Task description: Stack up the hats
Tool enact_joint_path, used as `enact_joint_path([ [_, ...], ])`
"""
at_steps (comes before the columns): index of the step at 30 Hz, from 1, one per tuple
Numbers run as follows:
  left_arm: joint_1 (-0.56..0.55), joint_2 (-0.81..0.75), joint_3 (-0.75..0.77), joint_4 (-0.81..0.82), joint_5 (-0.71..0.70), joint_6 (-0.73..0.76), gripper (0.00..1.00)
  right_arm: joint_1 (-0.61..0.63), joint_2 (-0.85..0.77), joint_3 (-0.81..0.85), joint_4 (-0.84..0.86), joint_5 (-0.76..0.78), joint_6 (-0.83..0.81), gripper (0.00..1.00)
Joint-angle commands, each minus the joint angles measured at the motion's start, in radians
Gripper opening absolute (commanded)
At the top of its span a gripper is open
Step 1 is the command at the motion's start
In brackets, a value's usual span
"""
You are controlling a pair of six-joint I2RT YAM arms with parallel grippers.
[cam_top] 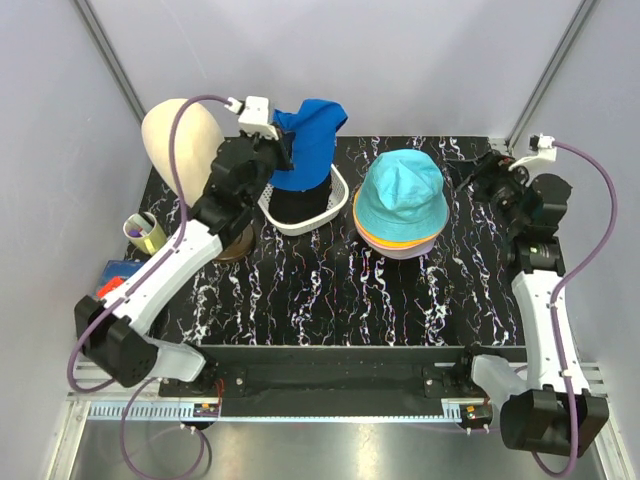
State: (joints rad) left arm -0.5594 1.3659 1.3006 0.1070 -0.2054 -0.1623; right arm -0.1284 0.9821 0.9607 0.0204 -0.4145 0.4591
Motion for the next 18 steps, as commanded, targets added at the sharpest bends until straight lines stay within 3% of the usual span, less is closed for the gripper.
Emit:
enact_joint_path([
  [1,-0.002,-0.083,0.042,0.085,0.070,-0.190,0.00,0.205,0.068,0.079,0.153,-0.087,0.064,0.86],
  [3,-0.002,-0.100,0.031,0.105,0.087,-0.291,0.00,0.345,0.104,0.099,0.200,-0.081,0.056,0.86],
  [6,-0.002,-0.136,-0.026,0.190,0.104,-0.435,0.00,0.462,0.145,0.066,0.396,-0.089,0.125,0.86],
  [10,-0.004,-0.191,-0.083,0.286,0.074,-0.539,0.00,0.579,0.205,0.062,0.571,-0.093,0.132,0.86],
  [18,-0.028,-0.252,-0.181,0.358,-0.018,-0.643,0.00,0.714,0.299,0.117,0.681,-0.070,0.079,0.86],
])
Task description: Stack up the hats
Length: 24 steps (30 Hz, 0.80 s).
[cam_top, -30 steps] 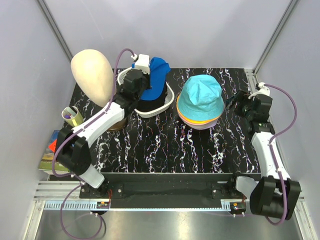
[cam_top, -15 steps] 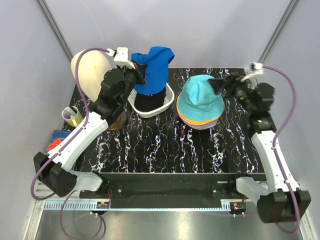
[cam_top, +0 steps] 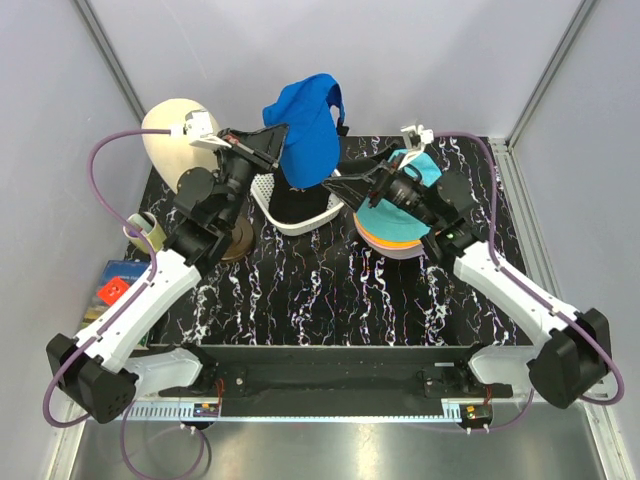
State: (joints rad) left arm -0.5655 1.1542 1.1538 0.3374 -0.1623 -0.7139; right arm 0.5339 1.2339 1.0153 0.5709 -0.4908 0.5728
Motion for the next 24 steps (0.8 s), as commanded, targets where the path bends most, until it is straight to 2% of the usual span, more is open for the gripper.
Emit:
enact_joint_path([
  [1,-0.025,-0.045,-0.040,0.127,-0.068,-0.093,0.00,0.061,0.064,0.066,0.142,0.008,-0.047,0.86],
  [4,-0.040,-0.047,-0.046,0.129,-0.074,-0.090,0.00,0.092,0.093,0.086,0.178,0.003,-0.062,0.85],
  [5,-0.045,-0.050,-0.049,0.132,-0.075,-0.082,0.00,0.097,0.102,0.097,0.178,-0.005,-0.062,0.81],
  [7,-0.057,-0.051,-0.049,0.135,-0.074,-0.078,0.00,0.097,0.127,0.132,0.181,-0.032,-0.060,0.69],
  [8,-0.057,-0.057,-0.048,0.129,-0.072,-0.075,0.00,0.097,0.125,0.140,0.173,-0.035,-0.065,0.57],
  [11,-0.059,-0.070,-0.055,0.129,-0.074,-0.050,0.00,0.097,0.116,0.143,0.184,-0.037,-0.073,0.42],
  [12,-0.059,-0.076,-0.048,0.108,-0.072,-0.048,0.00,0.097,0.115,0.146,0.185,-0.040,-0.074,0.30],
  [14,-0.059,-0.077,-0.049,0.101,-0.054,-0.035,0.00,0.097,0.101,0.150,0.182,-0.040,-0.070,0.14],
  [15,-0.059,-0.080,-0.048,0.095,-0.042,-0.021,0.04,0.095,0.095,0.155,0.166,-0.031,-0.065,0.00],
  [17,-0.059,-0.083,-0.031,0.063,-0.002,0.054,0.18,0.097,0.090,0.160,0.155,-0.025,-0.031,0.00],
  [18,-0.059,-0.088,-0.023,0.022,0.010,0.083,0.27,0.097,0.088,0.160,0.159,-0.019,-0.018,0.00],
  [19,-0.059,-0.097,-0.016,-0.003,0.020,0.111,0.59,0.097,0.088,0.164,0.159,-0.014,0.010,0.00],
  [21,-0.059,-0.119,-0.026,-0.038,0.040,0.197,0.79,0.097,0.093,0.183,0.139,0.014,0.041,0.00],
  [22,-0.059,-0.154,-0.054,-0.047,0.041,0.226,0.88,0.095,0.096,0.193,0.132,0.021,0.053,0.00],
  [24,-0.059,-0.200,-0.091,-0.070,0.032,0.289,0.92,0.095,0.114,0.233,0.121,0.034,0.099,0.00],
])
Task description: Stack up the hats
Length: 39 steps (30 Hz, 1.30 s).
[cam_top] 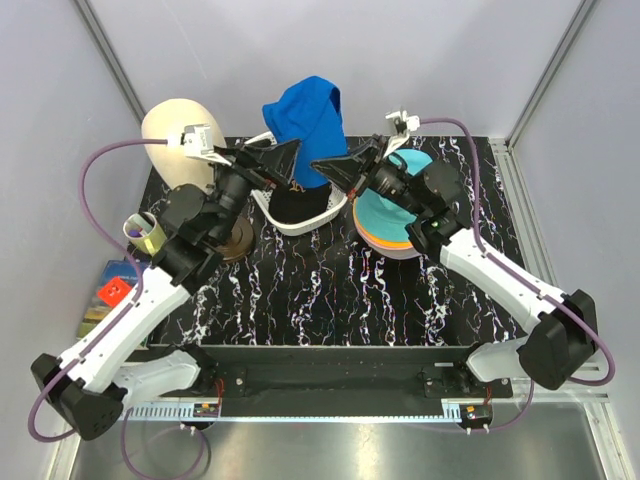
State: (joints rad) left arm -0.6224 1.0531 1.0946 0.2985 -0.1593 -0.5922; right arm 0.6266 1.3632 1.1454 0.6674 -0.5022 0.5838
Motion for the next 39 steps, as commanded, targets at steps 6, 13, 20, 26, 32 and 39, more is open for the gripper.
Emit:
enact_joint_path([
  [6,-0.003,-0.313,-0.090,-0.233,-0.066,0.273,0.93,0.002,0.088,0.258,0.107,-0.004,0.279,0.00],
  [13,-0.002,-0.481,0.020,-0.717,-0.264,0.310,0.93,0.030,0.355,0.608,0.124,-0.108,0.459,0.00],
  [20,-0.002,-0.515,0.165,-1.119,-0.460,0.322,0.93,0.113,0.611,1.012,0.021,-0.142,0.498,0.00],
  [26,-0.002,-0.596,0.157,-1.155,-0.508,0.313,0.95,0.179,0.965,1.599,-0.124,-0.099,0.544,0.00],
  [32,-0.002,-0.594,0.185,-1.145,-0.510,0.328,0.96,0.208,1.113,1.589,-0.036,0.010,0.591,0.00],
  [39,-0.002,-0.568,0.163,-1.087,-0.476,0.338,0.96,0.254,1.160,1.539,0.004,-0.048,0.672,0.00],
])
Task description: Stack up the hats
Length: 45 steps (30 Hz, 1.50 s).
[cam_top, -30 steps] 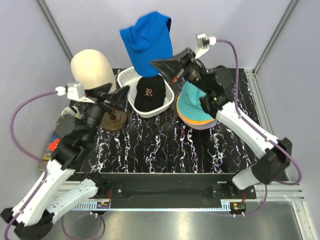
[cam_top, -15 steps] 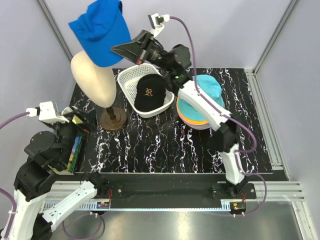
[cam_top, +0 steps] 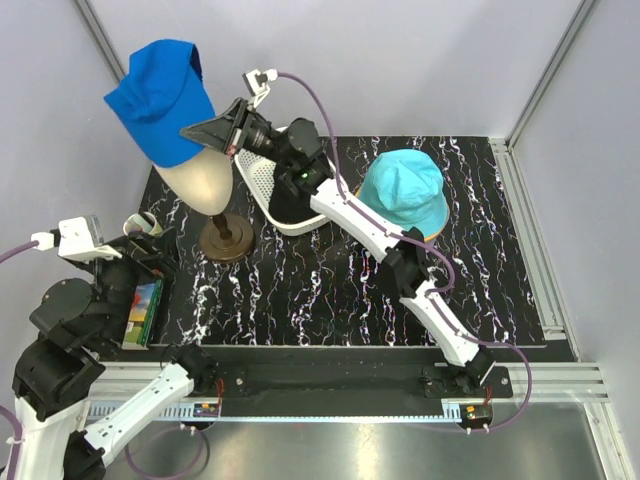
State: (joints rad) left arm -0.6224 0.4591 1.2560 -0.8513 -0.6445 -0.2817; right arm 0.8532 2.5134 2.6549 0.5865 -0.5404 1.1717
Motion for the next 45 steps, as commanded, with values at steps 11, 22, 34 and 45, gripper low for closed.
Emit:
enact_joint_path([
  [11,-0.002,0.052,-0.052,0.176,0.063,0.006,0.97,0.037,-0.110,-0.245,0.119,-0.017,0.129,0.00],
  [22,-0.002,0.009,-0.058,0.210,-0.001,0.022,0.97,0.014,-0.339,-0.660,0.360,0.092,0.169,0.00],
  [34,-0.002,-0.063,0.026,0.340,-0.280,0.276,0.99,-0.063,-0.415,-0.816,0.390,0.160,0.282,0.00],
  [45,-0.003,-0.050,0.007,0.339,-0.264,0.285,0.99,-0.052,-0.438,-0.904,0.420,0.172,0.325,0.00],
])
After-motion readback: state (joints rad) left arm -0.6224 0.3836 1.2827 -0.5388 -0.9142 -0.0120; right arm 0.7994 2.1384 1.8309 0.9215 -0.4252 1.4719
